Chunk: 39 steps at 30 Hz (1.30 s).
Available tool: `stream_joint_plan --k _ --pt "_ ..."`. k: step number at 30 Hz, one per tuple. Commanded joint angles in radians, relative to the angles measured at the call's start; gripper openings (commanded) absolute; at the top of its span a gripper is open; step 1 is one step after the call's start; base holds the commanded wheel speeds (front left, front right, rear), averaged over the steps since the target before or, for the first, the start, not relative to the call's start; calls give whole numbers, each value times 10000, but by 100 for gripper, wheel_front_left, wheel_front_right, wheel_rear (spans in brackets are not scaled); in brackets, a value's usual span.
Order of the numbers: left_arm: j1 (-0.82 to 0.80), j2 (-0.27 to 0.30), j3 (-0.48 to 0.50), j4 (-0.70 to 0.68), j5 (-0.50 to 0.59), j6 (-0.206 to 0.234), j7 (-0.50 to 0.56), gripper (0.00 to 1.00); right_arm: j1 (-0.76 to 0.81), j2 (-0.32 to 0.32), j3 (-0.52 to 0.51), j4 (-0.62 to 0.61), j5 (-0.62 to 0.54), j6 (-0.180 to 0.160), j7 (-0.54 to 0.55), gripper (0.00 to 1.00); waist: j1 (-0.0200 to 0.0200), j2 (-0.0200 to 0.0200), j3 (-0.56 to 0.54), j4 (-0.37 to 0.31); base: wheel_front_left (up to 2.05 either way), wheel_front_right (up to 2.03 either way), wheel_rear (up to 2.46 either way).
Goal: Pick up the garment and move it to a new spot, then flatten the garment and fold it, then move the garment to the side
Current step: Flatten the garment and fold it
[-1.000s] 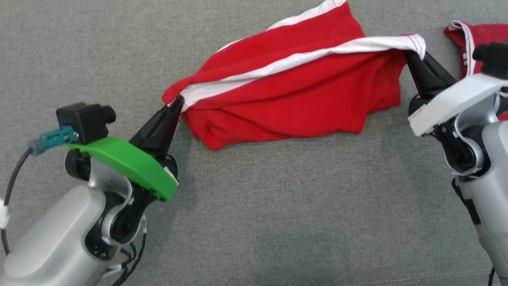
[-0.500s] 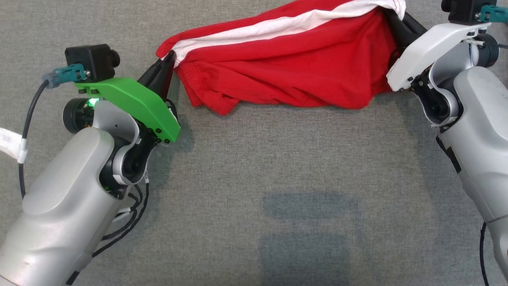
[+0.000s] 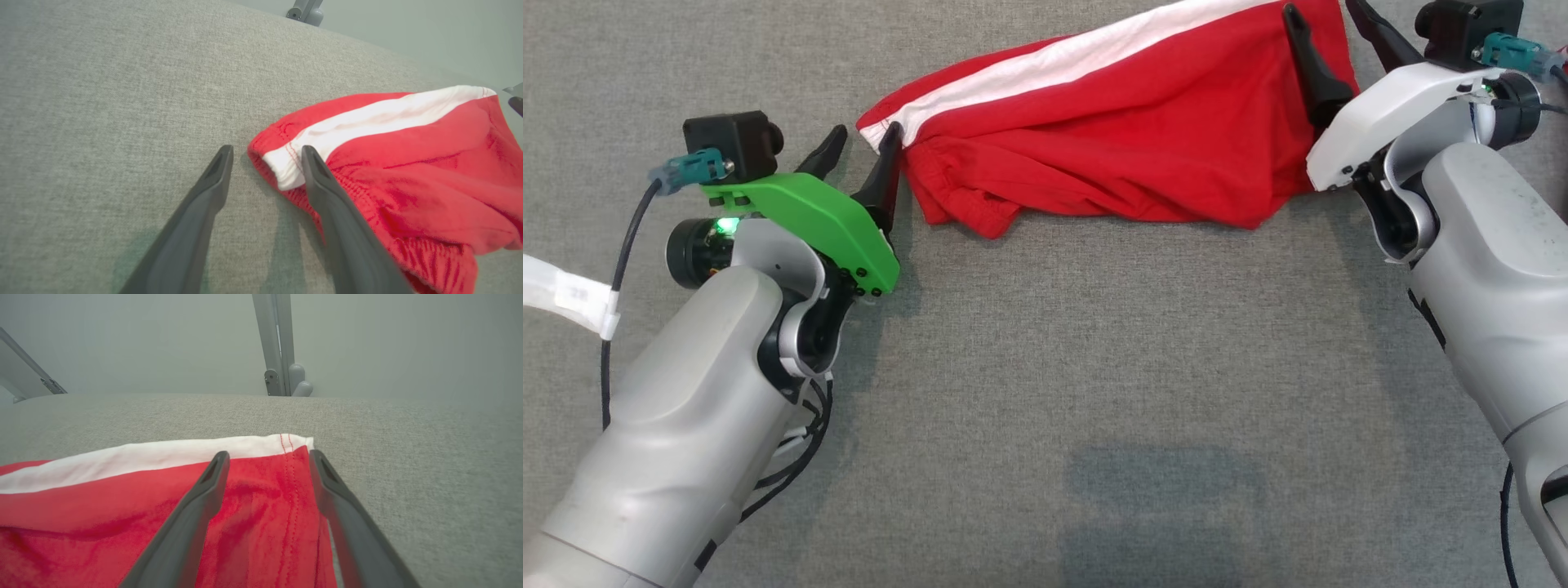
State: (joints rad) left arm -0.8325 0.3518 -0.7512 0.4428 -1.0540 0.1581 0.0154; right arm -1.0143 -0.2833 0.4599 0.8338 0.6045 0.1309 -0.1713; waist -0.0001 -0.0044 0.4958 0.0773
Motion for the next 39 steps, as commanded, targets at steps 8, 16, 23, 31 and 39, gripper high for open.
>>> stream_joint_plan --k 8,16,23,31,39 --pt "771 64 304 -297 209 -59 -1523 100 437 -280 -130 341 -963 -4 -862 100 1 44 -744 -152 0 0 0" --pt "2370 498 209 -1915 2095 837 -2772 100 1290 -212 -720 609 -1287 -4 -870 100 1 44 -1297 -105 0 0 0" --pt "3933 85 1146 -3593 4602 967 -2800 100 866 73 -1323 1278 -1184 -6 -47 100 1 44 -885 512 0 0 0" --pt "4973 -1092 2112 -3548 5728 237 -2803 100 299 432 -1745 2735 -1661 0 920 100 1 44 -748 1122 0 0 0" --pt "6378 -2169 3474 -3611 6800 -958 -2805 100 1041 969 -1242 2383 -852 13 1752 0 1 44 -1588 911 0 0 0"
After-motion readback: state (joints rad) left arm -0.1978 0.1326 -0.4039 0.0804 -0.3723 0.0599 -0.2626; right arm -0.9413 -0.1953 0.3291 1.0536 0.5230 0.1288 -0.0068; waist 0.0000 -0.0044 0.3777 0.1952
